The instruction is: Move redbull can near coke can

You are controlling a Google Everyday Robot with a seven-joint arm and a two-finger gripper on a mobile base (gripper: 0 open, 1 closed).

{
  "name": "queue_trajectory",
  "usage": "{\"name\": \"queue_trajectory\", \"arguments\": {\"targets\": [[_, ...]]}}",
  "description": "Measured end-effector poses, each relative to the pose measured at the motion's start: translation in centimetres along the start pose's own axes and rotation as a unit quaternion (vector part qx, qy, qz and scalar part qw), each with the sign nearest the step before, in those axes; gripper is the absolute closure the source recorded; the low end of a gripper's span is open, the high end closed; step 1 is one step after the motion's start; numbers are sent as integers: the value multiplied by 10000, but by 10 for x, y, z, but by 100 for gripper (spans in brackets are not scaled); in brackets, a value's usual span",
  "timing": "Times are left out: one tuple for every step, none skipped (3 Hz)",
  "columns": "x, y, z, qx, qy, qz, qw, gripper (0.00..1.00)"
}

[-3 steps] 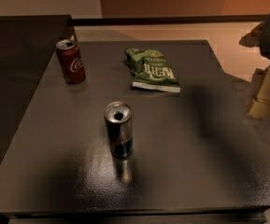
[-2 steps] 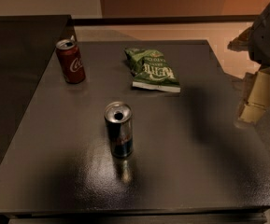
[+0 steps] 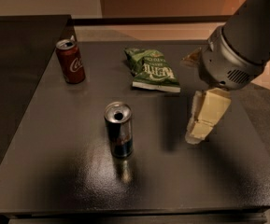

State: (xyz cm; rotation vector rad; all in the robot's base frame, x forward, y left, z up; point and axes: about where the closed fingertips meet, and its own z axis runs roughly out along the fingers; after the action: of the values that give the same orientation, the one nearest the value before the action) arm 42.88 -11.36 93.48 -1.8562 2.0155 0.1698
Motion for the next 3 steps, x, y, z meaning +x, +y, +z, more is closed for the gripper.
{"name": "queue_trajectory", "arguments": {"targets": [[-40,5,28,-188,-476,-40,9987,0],[-70,15,47,-483,-905,-82,9947,0],[-90,29,58,-776,-1260,-226,9887,0]]}}
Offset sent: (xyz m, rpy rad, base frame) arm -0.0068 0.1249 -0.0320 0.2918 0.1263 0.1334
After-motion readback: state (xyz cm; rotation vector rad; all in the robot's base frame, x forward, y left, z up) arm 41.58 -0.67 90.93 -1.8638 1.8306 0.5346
